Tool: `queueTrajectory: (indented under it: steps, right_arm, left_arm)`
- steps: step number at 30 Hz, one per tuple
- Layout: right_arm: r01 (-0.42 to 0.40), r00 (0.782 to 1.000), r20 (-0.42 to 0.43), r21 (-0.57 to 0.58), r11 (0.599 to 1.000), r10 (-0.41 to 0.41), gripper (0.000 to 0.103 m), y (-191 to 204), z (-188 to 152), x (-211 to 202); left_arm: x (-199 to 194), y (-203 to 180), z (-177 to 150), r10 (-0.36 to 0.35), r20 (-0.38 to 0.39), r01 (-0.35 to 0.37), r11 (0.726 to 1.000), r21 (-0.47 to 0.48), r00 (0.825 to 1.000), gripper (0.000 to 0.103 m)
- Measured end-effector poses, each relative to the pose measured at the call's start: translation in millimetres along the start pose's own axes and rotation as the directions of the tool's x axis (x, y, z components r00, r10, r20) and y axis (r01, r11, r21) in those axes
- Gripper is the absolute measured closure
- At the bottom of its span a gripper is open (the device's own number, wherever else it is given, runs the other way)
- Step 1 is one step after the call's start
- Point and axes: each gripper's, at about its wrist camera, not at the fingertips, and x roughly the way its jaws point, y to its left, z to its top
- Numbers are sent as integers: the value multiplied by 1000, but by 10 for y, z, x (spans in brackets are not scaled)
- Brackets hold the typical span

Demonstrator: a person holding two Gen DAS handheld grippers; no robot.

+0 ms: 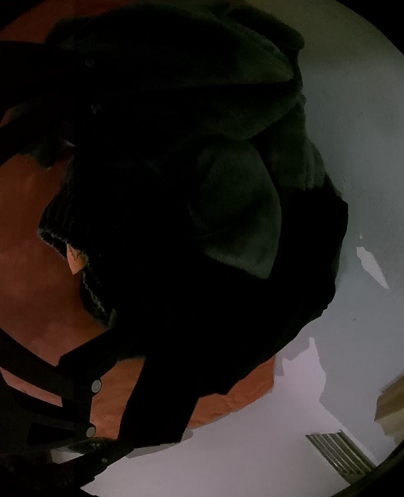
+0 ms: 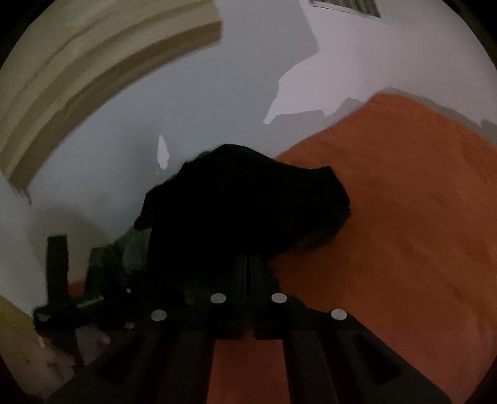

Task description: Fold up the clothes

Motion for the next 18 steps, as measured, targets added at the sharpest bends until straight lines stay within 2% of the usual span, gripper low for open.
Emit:
queueTrajectory:
  steps: [2,8,11,12,13,14,15,16,18]
  right_arm:
    - [-6,999,-48,21,1000,7,102,-43,-18,61]
    - [-7,995,-97,-2,1000,6,102,-51,-149,255]
    - [-57,982,-177,43,997,63,99,-145,-194,384]
    - [-76,976,-198,71,995,88,90,-185,-202,430]
    - [-91,972,-210,96,991,109,67,-223,-208,470]
    - [-97,973,-200,114,989,119,50,-255,-205,491]
    - [-104,974,-190,131,986,128,23,-287,-202,513]
    - [-110,974,-179,148,983,137,17,-319,-199,535]
    - [-130,972,-170,180,975,161,17,-357,-169,613]
  left_arm:
    - [9,-13,3,-4,-8,3,1000,-3,1000,1]
    - [26,-10,31,-15,-10,15,1000,-4,1000,1]
    - [71,-7,38,-25,-18,25,1000,-6,1000,1]
    - [101,-30,45,-24,-19,24,1000,-1,1000,1]
    - [132,-55,54,-19,-17,19,1000,0,1000,1]
    - [162,-80,63,-13,-14,13,1000,0,1000,1]
    - [199,-113,79,-15,-13,15,1000,4,1000,1]
    - [238,-146,97,-16,-14,16,1000,9,1000,1]
    - [309,-195,118,-17,-12,17,1000,19,1000,1]
